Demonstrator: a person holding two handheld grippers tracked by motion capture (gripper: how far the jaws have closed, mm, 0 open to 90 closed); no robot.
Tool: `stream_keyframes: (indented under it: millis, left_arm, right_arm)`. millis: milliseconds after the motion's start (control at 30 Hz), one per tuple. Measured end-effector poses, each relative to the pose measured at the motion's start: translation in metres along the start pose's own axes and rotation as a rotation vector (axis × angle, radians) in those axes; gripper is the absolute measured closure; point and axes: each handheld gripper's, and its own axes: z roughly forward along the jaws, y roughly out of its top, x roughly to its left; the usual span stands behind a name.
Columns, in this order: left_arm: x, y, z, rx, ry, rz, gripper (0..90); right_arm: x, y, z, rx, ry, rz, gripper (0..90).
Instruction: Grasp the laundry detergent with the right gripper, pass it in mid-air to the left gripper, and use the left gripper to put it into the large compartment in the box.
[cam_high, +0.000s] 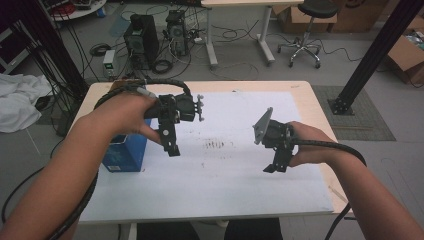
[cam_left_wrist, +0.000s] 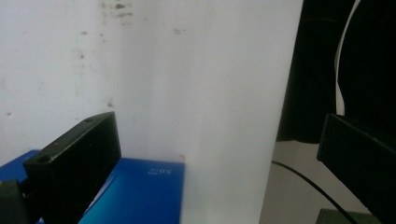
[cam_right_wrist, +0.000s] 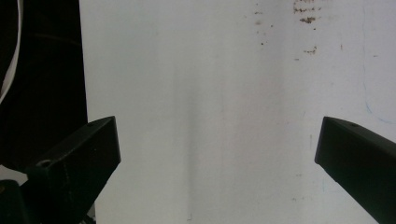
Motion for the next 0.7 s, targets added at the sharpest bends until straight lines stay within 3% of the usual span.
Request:
stream_keyframes:
  millis: [200,700]
  left_arm:
    - [-0.0062,0.0068,0.0062,0.021,0.003,0.047,0.1]
    - [-0.0049,0.0044,0.0092,0.015,-0.008,0.054,0.1]
  right_arm:
    - [-0.0005,-0.0023,0.0031,0.004,0.005,0.004,0.0]
    - [-0.0022,-0.0020,-0.0006,0.015,0.004,0.003,0.0]
